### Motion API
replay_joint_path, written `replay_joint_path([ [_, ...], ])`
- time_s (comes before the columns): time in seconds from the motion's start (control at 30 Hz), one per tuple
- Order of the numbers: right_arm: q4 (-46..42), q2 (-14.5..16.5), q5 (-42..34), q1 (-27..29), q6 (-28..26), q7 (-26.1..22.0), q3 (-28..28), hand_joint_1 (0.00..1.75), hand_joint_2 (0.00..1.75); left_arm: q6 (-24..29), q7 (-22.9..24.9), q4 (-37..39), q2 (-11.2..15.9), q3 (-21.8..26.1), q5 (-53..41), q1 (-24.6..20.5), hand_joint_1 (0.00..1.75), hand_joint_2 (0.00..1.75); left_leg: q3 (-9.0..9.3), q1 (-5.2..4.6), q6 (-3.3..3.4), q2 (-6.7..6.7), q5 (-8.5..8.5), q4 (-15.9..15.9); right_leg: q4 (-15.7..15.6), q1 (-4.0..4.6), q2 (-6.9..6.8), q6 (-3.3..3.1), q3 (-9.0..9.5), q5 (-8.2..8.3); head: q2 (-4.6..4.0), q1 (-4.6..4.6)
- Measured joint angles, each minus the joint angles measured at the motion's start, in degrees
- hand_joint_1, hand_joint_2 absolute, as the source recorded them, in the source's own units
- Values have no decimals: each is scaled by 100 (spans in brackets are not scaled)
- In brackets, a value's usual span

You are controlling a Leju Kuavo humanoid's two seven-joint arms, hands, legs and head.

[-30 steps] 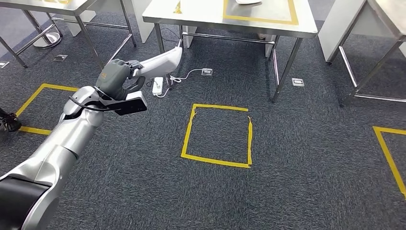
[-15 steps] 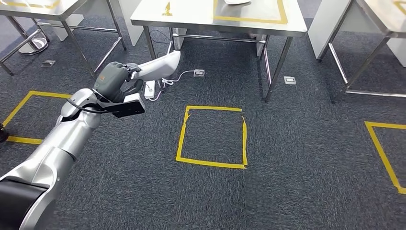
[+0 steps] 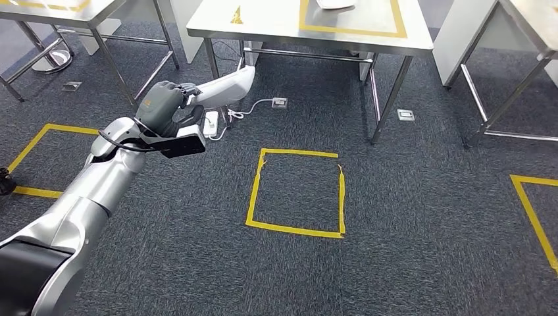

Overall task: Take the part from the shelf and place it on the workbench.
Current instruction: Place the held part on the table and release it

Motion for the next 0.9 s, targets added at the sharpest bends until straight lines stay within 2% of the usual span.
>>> replay_joint_path([
  [0.07,0,1,-2,8,-1,1,0,0,0,-1,0,1,0,0,0,-3,175,175,32,0,-74,2,-20,27,-46,-7,12,-70,84,11,0,-5],
  [0.13,0,1,-1,6,-2,2,0,0,0,-1,-1,3,3,0,0,-31,175,175,-97,9,-125,-1,-113,309,-68,-28,24,-140,188,-21,1,-34],
  [0.2,0,1,1,-7,-3,6,1,0,0,-2,-2,15,6,0,0,-44,175,175,-482,16,-159,-6,-318,935,-75,-34,32,-196,262,-76,1,-62],
  [0.27,0,1,1,-9,-3,15,2,0,0,-4,7,39,9,0,-1,-20,175,175,-873,22,-185,-5,-453,1429,-72,-33,48,-212,326,-142,1,-70],
  [0.3,0,1,2,-3,-3,22,2,0,0,-6,14,51,10,0,-1,-6,175,175,-966,25,-191,-5,-394,1458,-67,-33,58,-208,366,-179,1,-75],
  [0.33,0,1,4,5,-2,31,2,0,0,-8,24,58,12,0,-2,0,175,175,-962,27,-184,-4,-222,1298,-60,-33,67,-199,414,-220,1,-79],
  [0.4,0,4,11,12,0,47,2,0,0,-10,45,62,20,0,-2,-3,175,175,-739,22,-139,-5,274,595,-45,-34,79,-166,528,-322,0,-84],
  [0.43,0,5,15,7,2,51,3,0,0,-10,55,61,28,0,-2,-8,175,175,-630,7,-114,-3,374,279,-38,-33,87,-140,569,-368,0,-89],
  [0.47,0,6,17,1,4,56,4,0,0,-14,61,58,35,-1,-3,-9,175,175,-539,-10,-83,-2,409,70,-41,-33,92,-104,596,-410,0,-93],
  [0.5,0,6,18,0,7,60,5,0,0,-18,65,52,42,-1,-5,-5,175,175,-504,-25,-49,-2,370,-3,-31,-31,95,-65,614,-426,0,-96],
  [0.53,0,5,19,0,10,63,6,0,0,-22,66,45,48,-1,-7,-2,175,175,-470,-32,-12,-2,335,-31,-23,-27,96,-29,631,-432,1,-97],
  [0.6,0,4,20,6,20,63,7,0,0,-27,66,25,60,-1,-9,-2,175,175,-360,-13,73,-6,370,-73,93,-30,80,27,624,-444,1,-88],
  [0.63,0,4,26,6,25,58,8,0,0,-27,66,19,64,0,-9,-12,175,175,-300,-4,107,-6,343,-84,266,-36,69,46,535,-464,1,-75],
  [0.67,0,4,36,4,30,52,11,0,0,-26,67,14,67,0,-9,-19,175,175,-245,3,134,-6,313,-96,544,-47,60,68,366,-505,1,-65],
  [0.73,0,4,58,14,38,40,18,0,0,-25,69,13,72,0,-10,1,175,175,-146,2,158,-7,222,-98,1227,-61,52,115,-120,-678,1,-41],
  [0.77,0,4,64,28,40,36,22,0,0,-25,71,14,77,0,-12,30,175,175,-83,4,154,-9,164,-98,1459,-68,50,138,-350,-798,1,-36],
  [0.8,0,3,67,47,42,34,26,0,0,-25,73,14,83,0,-14,60,175,175,-6,6,144,-11,96,-98,1534,-76,48,156,-514,-890,1,-32],
  [0.83,0,3,69,67,43,33,30,0,0,-25,77,15,89,0,-15,84,175,175,83,9,130,-13,22,-98,1430,-88,44,167,-596,-902,1,-27],
  [0.87,0,4,70,86,43,33,34,0,0,-25,79,15,93,0,-15,99,175,175,176,12,114,-15,-56,-98,1169,-101,38,172,-600,-779,1,-25],
  [0.9,1,4,72,103,43,31,38,0,0,-25,81,16,95,0,-15,106,175,175,247,14,94,-15,-135,-99,808,-115,28,169,-557,-481,1,-22],
])
